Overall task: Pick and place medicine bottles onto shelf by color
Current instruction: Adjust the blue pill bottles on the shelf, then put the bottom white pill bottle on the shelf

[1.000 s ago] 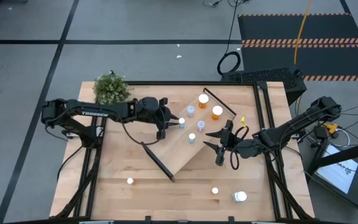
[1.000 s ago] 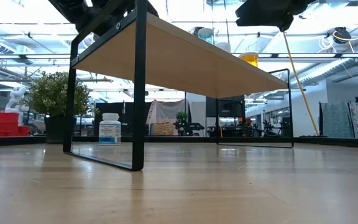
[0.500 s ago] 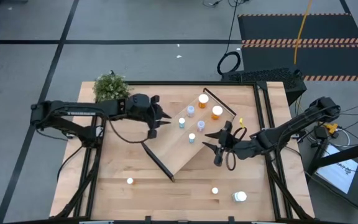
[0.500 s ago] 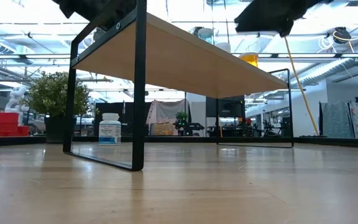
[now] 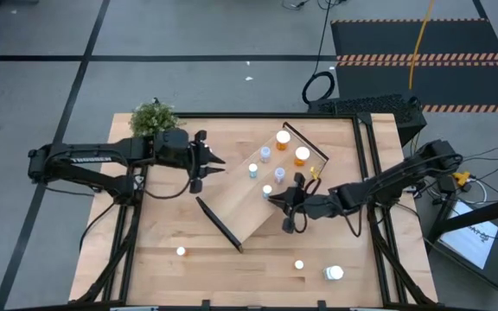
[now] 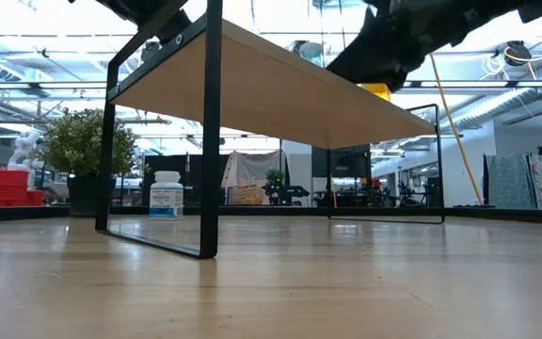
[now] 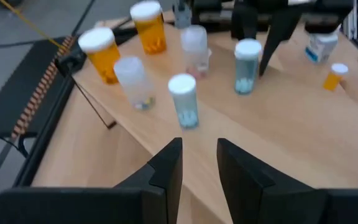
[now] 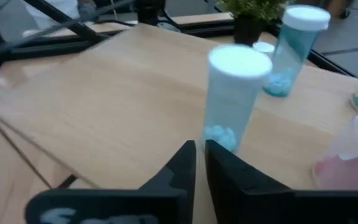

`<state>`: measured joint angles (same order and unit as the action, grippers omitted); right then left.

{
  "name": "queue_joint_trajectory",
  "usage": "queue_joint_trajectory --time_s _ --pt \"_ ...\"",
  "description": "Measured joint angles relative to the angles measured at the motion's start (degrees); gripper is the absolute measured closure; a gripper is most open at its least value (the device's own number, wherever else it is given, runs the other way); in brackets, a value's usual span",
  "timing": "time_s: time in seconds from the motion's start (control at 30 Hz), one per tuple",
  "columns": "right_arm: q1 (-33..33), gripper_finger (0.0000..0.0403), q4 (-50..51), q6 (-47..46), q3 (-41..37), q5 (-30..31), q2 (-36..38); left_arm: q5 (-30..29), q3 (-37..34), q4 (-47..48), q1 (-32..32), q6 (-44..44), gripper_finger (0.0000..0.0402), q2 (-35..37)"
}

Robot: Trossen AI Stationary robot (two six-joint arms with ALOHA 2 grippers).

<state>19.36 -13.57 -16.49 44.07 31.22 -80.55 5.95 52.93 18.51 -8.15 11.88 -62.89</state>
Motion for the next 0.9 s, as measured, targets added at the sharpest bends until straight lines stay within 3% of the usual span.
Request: queue_joint_trajectory --time_s 0.63,0.9 --pt "-1.82 0.0387 -1.26 -0.37 0.0 0.16 0.15 -0.08 0.04 -0.7 1.3 -0.39 0.03 -0.02" --pt "1.94 0.0387 0.01 -0.96 0.0 0.22 5.77 -0.06 0.04 -0.08 5.48 -0.51 0.03 0.6"
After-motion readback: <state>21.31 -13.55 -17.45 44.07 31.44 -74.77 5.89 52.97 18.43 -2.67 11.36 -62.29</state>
